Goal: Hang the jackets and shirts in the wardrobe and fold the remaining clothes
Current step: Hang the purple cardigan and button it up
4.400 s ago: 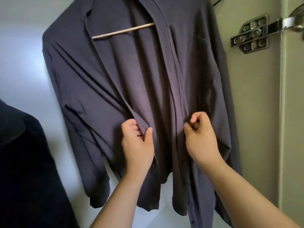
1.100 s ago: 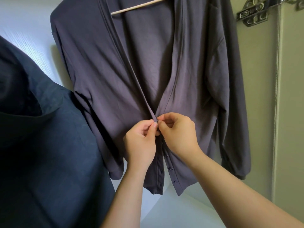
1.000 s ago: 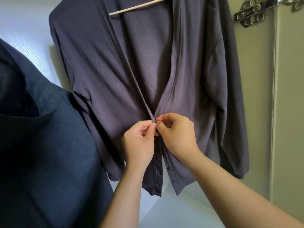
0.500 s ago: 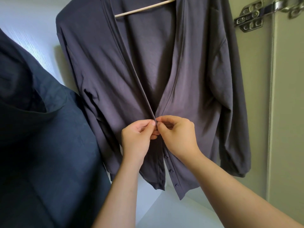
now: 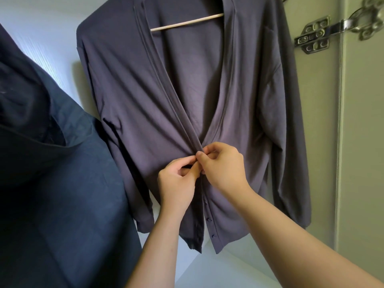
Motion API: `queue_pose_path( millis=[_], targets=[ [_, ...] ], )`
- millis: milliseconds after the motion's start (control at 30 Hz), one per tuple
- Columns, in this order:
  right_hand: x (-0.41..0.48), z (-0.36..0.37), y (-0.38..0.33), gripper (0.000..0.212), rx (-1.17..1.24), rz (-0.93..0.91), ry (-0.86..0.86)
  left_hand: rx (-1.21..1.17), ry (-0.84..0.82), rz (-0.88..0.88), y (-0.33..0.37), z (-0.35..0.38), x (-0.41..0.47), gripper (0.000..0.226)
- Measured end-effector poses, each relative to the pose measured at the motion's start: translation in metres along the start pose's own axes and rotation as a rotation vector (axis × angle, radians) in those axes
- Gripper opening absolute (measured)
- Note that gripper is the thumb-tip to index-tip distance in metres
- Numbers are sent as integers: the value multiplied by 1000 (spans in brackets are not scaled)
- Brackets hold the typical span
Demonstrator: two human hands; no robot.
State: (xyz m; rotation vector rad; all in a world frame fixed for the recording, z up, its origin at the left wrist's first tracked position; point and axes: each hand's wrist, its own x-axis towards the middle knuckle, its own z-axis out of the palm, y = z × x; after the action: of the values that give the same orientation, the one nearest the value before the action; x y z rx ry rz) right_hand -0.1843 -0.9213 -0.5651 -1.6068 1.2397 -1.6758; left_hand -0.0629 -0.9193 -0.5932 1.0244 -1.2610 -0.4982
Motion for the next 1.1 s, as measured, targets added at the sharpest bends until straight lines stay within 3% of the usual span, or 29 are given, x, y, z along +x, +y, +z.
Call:
queue_pose_path(
  millis=[133,400,533,733,933,1033,1100],
  targets=[
    [0,0,5,10,119,69,-33,23,38,63,-5,2,0,14],
    [-11,0,13,16,101,-5,-55,-67,35,-43,-2,5,5,14],
    [-17,-4,16,17,-95,-181,-23,-180,4,-168,4,7,4,14],
    [-16,-9,19,8,20,-92,-2,-272,-11,-331,9,8,6,9],
    [-26,-6,42,29,-34,-39,-123,-182,-17,-230,3,14,3,6],
    [-30,-2,52,26,-88,-82,-139,-228,-158,-196,3,17,-1,19],
    [-33,0,56,24,-45,-57,-140,-211,-149,-181,0,16,-2,25]
  ],
)
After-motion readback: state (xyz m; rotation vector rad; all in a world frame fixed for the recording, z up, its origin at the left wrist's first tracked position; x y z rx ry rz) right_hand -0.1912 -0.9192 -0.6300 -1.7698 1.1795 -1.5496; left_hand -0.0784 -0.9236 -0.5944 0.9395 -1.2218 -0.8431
